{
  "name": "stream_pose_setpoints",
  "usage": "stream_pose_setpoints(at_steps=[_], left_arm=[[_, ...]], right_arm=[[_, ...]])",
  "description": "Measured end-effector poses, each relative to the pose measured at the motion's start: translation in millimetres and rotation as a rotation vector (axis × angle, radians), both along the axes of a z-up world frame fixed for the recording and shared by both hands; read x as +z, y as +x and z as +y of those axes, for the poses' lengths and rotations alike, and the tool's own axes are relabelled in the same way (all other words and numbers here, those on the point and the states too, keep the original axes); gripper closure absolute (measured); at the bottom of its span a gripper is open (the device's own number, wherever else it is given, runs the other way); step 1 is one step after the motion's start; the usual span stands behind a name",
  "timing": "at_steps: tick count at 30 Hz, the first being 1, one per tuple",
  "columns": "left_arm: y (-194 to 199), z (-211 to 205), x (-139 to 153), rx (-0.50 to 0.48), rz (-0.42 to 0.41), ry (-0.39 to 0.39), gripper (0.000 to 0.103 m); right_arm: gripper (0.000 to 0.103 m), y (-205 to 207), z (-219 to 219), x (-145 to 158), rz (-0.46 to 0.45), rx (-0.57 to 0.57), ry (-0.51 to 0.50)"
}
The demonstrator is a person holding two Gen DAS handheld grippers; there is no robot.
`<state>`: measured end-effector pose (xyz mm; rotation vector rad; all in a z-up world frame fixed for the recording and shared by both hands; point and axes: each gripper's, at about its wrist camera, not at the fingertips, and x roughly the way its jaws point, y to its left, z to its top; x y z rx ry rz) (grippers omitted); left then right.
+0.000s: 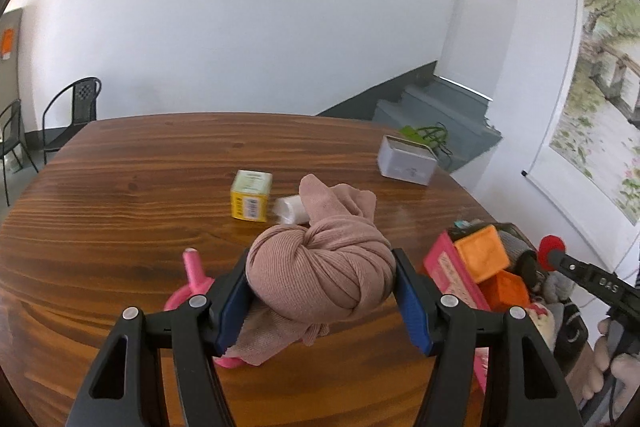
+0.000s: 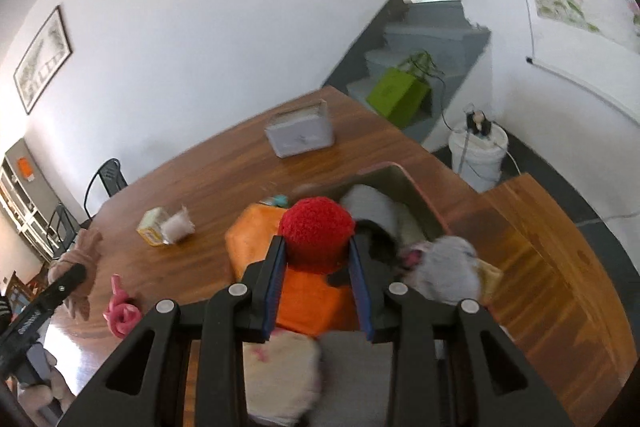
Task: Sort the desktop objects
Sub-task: 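Carry the beige sock and red ball over the pink box with both tools, then open both tools to drop the beige sock and red ball into the box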
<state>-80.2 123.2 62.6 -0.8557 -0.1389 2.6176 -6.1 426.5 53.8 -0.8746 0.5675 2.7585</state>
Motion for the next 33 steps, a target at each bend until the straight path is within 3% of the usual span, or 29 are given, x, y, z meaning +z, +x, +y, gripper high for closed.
stream_pose_setpoints(at_steps=[10,12,15,27,33], left_arm=[[13,32,-6,-0.056,-0.016,0.008,0.036],[15,38,-7,-0.070,-0.021,0.011,0.036],[17,47,-5,-0.096,-0.028,0.021,0.037],[16,126,13,-0.244,-0.012,0.014,0.036],[4,174,23,-0.325,-0.039,0.041,0.036]], right_arm=[[0.067,7,15,-15,-0.061,0.037,0.018],[0.060,10,15,-15,-0.059,0.032,0.011],[0.044,20,22,-10,-0.016,0.010,-0.031],[0.037,53,44,8,0.135,-0.151,-0.100],[0.036,61,42,13,0.151,-0.237,-0.051]])
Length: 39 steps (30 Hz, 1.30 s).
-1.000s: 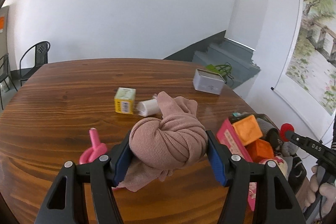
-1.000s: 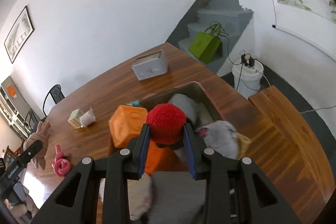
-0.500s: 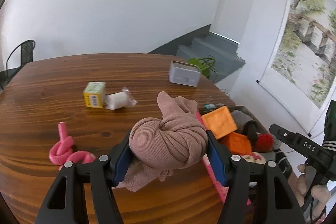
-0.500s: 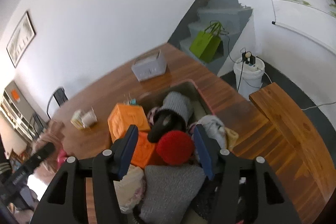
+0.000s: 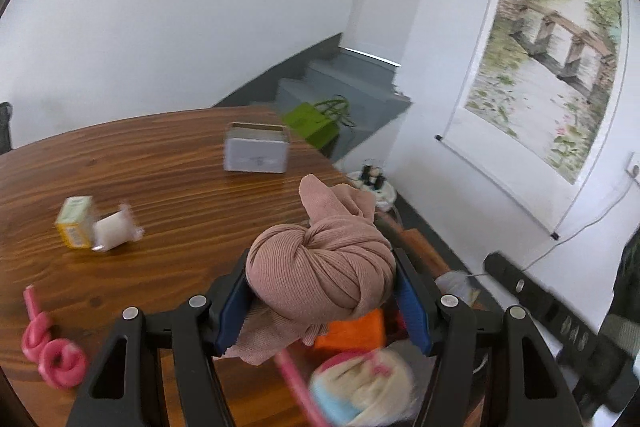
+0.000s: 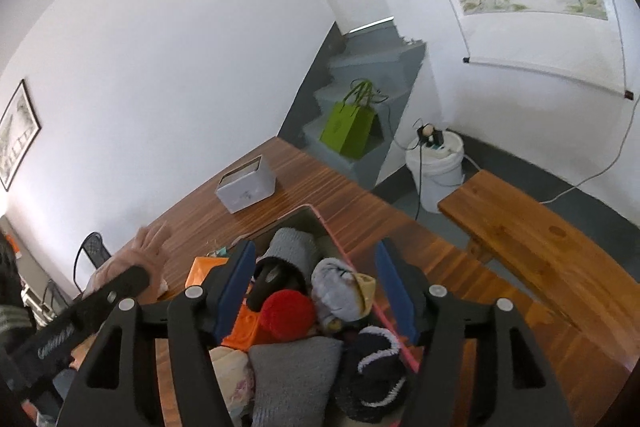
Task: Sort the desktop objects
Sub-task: 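Open both tools to drop the beige sock and red ball into the box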
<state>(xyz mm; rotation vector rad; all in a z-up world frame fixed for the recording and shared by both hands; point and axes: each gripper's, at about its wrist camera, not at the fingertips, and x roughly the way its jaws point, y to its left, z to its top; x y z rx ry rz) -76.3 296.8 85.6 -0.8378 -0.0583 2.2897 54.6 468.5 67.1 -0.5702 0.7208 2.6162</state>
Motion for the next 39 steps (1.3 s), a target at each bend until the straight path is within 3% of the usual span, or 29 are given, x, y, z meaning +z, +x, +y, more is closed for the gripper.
stream_pose_setpoints(at_steps=[9,15,18,29,39], left_arm=[[-21,57,-7,-0.044,-0.046,-0.010,0.036],[-33,66,-23,-0.019,-0.111,0.009,0.035],[-29,64,-23,-0.014,-0.096,0.010,0.023],[-21,35,-10,0.020,-0.071,0.047,0.023],[-11,-30,-5,0.157,-0.015,0.021,0.021]], right_arm=[[0.032,11,8,5,0.048,-0.036,-0.031],[0.032,13,3,7,0.053,-0.017,-0.019],[0.032,13,2,7,0.055,-0.013,-0.018],[0.032,10,-1,5,0.047,-0.006,-0.007],[0.032,4,-14,1,0.044,0.040,0.033]])
